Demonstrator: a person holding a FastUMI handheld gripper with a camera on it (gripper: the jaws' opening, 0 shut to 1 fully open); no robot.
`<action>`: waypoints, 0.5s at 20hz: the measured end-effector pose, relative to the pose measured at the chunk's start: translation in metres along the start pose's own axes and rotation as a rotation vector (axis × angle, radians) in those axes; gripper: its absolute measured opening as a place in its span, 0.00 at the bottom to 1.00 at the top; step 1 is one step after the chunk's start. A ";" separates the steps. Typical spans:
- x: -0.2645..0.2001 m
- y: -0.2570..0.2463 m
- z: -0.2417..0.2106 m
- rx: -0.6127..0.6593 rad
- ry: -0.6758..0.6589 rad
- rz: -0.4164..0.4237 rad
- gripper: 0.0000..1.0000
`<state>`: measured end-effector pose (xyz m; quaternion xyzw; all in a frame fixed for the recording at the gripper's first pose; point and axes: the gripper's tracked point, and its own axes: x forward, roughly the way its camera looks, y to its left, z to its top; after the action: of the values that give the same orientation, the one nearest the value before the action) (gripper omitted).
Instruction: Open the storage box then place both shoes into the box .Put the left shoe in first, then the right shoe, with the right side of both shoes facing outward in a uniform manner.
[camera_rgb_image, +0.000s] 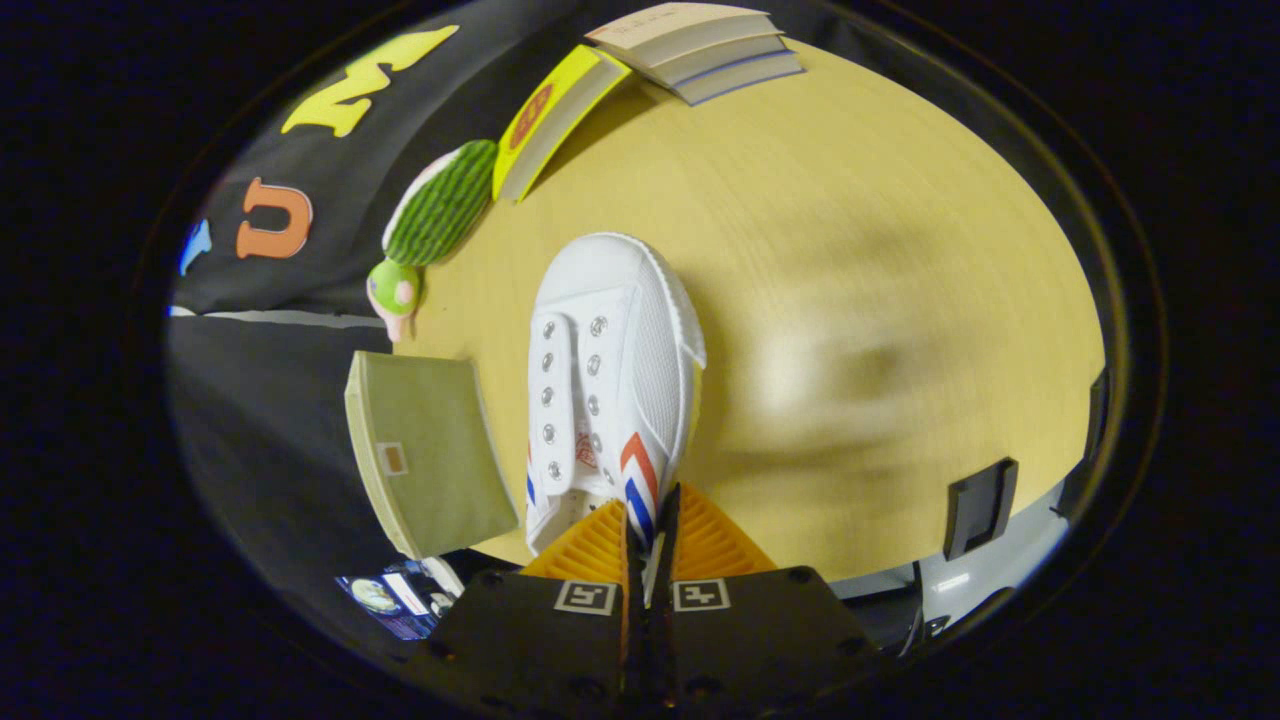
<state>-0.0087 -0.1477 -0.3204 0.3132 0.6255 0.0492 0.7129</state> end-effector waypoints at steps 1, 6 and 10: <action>-0.006 0.023 0.000 -0.013 -0.002 0.022 0.07; -0.022 0.146 -0.013 -0.138 0.007 0.108 0.07; 0.002 0.221 -0.041 -0.222 0.012 0.097 0.07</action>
<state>0.0252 0.0452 -0.2107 0.2619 0.6045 0.1547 0.7363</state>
